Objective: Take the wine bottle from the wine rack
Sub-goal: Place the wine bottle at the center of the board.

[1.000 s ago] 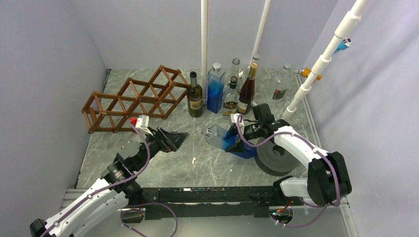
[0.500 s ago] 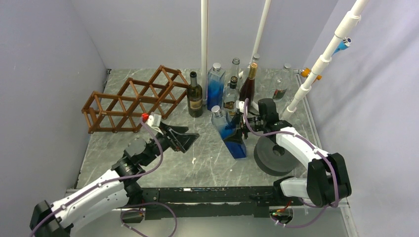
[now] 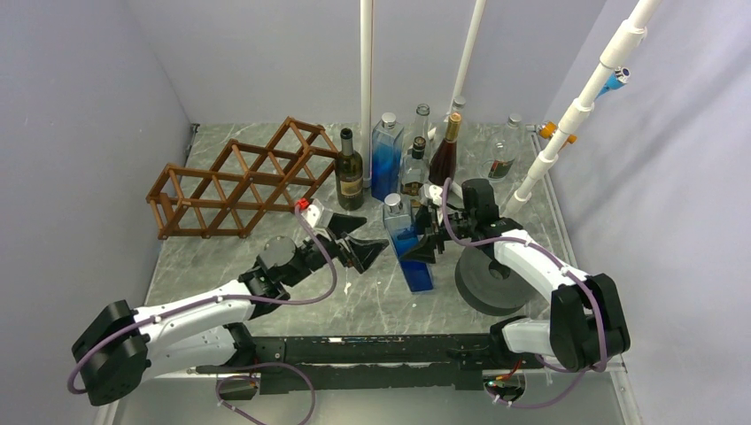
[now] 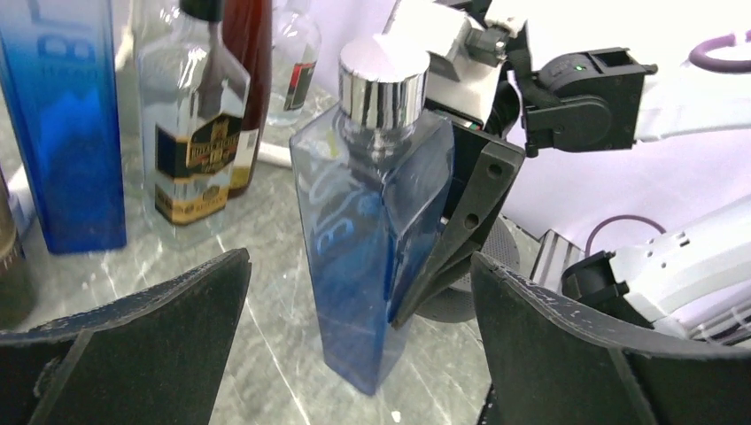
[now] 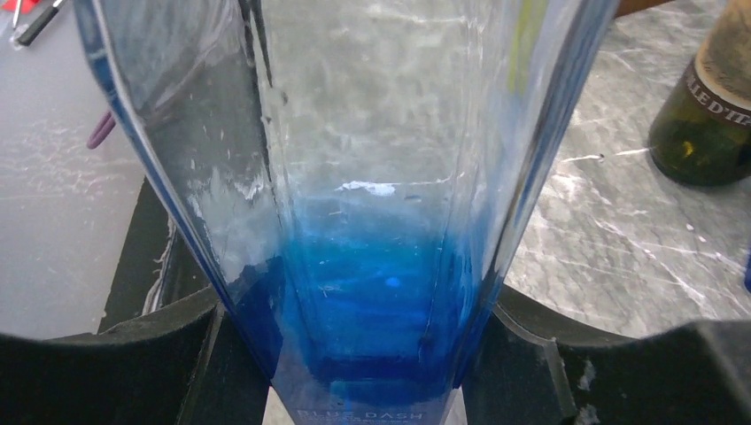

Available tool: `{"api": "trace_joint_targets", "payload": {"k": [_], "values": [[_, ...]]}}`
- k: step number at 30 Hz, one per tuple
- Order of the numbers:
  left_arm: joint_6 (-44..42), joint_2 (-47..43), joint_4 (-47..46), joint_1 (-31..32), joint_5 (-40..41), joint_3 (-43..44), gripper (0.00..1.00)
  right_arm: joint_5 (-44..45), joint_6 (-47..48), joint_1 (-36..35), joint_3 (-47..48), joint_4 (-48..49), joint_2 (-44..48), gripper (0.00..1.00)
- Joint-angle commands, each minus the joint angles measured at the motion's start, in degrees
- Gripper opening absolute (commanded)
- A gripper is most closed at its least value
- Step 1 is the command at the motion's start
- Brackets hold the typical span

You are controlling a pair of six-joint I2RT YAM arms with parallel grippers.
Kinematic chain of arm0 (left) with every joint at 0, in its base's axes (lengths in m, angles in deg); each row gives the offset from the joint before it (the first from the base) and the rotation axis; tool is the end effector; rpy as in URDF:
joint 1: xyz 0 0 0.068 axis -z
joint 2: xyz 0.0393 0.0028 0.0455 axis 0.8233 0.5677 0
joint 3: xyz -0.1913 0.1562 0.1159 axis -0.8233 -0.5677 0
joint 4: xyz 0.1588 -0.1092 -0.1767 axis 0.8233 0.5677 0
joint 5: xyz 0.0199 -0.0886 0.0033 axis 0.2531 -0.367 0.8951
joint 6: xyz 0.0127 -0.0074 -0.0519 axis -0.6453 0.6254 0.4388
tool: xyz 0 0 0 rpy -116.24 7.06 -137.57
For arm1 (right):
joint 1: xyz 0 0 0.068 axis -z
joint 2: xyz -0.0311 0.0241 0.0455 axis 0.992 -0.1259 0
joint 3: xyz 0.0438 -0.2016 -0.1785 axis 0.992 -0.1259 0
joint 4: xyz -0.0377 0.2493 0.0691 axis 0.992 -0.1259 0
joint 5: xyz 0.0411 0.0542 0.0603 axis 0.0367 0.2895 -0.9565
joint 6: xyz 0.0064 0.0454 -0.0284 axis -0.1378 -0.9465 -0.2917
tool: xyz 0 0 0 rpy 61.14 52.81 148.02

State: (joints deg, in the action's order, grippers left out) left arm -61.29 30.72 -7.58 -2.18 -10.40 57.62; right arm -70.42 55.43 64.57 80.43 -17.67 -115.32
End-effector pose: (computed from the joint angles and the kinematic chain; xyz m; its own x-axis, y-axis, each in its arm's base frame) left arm 0.1341 -0.1798 0.2734 -0.2755 -0.3600 -0.8913 0.7595 0.4868 -0.4314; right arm 0.2277 0.1098 0.2332 -0.1984 -0.2047 -0.9585 -0.9799 0.0206 0.1984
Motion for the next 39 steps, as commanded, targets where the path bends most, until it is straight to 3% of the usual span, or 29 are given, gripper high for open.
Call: {"api": "trace_joint_targets", "payload": {"k": [1, 8, 11, 22, 26, 34, 37, 39], "values": [[-9.41, 1.43, -10.56, -1.55, -8.42, 0.36, 1.00, -8.97, 7.51, 0.13, 3.28, -2.82, 2.54, 0.00], [-7.42, 6.11, -25.25, -6.65, -24.81, -3.23, 0.97, -13.43, 17.77, 0.09, 4.64, -11.66, 2.49, 0.00], [-7.12, 9.44, -26.07, -6.63, -28.62, -0.98, 0.97, -14.42, 20.47, 0.09, 5.27, -14.28, 2.14, 0.00], [-5.28, 20.14, -33.66, -5.47, -31.54, 3.65, 1.00, -15.41, 23.39, 0.01, 5.90, -17.23, 1.50, 0.00], [-3.72, 24.96, -38.91, -4.51, -32.26, 5.33, 0.96, -15.49, 24.09, 0.00, 6.11, -18.08, 1.35, 0.00], [-0.03, 30.17, -45.56, -4.09, -34.56, 7.34, 0.77, -15.43, 23.94, 0.06, 6.17, -18.11, 0.89, 0.00], [1.38, 31.12, -45.53, -4.02, -36.94, 8.43, 0.62, -15.42, 23.92, 0.02, 6.21, -18.24, 0.55, 0.00], [2.48, 31.79, -45.64, -4.08, -38.05, 9.00, 0.43, -15.32, 23.93, 0.07, 6.29, -18.33, 0.34, 0.00]]}}
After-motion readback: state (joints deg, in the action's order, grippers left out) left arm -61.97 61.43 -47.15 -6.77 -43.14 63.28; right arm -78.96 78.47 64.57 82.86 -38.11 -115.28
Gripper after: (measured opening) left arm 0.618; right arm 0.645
